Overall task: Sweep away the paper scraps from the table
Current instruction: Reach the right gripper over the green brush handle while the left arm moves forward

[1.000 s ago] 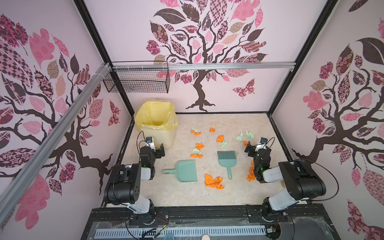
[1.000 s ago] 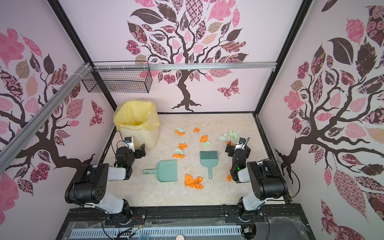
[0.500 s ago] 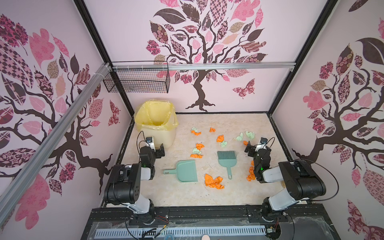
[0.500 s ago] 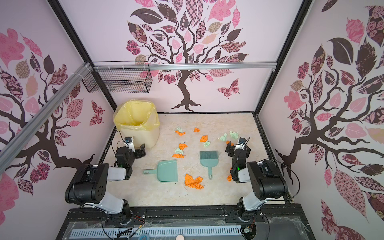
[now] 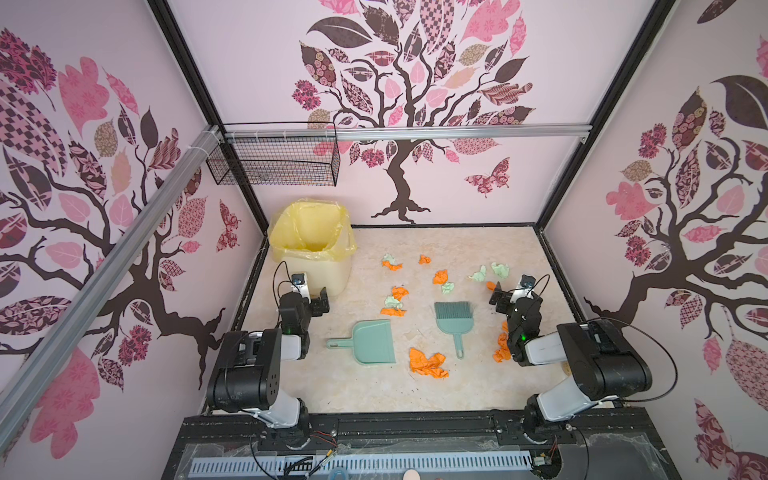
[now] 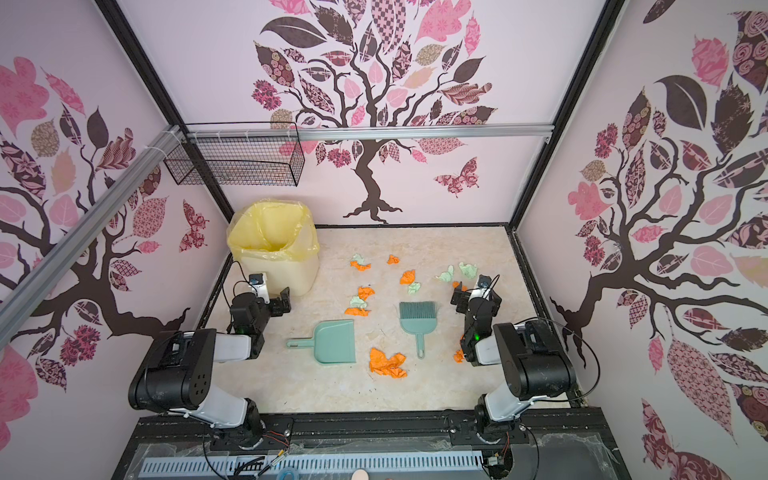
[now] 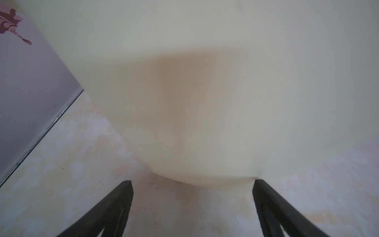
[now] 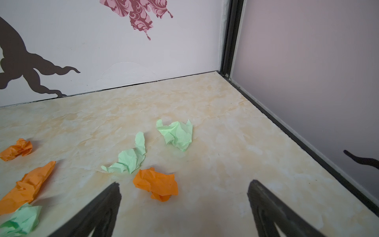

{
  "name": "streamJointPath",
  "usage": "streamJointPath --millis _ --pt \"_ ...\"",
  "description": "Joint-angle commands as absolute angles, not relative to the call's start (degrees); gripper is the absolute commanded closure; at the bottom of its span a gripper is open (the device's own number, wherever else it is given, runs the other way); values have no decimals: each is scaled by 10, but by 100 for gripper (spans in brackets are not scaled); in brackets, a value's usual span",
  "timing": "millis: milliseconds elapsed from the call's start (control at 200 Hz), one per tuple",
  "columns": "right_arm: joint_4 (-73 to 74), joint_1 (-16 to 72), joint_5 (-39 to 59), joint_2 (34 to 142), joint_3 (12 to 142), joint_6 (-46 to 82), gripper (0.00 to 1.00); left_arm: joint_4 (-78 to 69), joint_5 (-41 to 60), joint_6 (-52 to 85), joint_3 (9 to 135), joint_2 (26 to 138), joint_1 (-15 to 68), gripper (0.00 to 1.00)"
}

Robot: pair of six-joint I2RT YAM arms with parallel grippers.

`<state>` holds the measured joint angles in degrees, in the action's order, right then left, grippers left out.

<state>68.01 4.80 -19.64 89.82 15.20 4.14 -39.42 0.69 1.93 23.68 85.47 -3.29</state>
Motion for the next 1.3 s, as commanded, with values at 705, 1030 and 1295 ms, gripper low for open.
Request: streamJointPath --millis 705,1030,1295 --pt "85 51 -54 503 300 284 0 268 217 -45 462 519 -40 3" --pt "-315 344 -250 615 470 289 0 329 220 -59 504 595 -23 3" --pt "-311 351 -150 601 391 392 3 365 287 -76 528 622 -18 3"
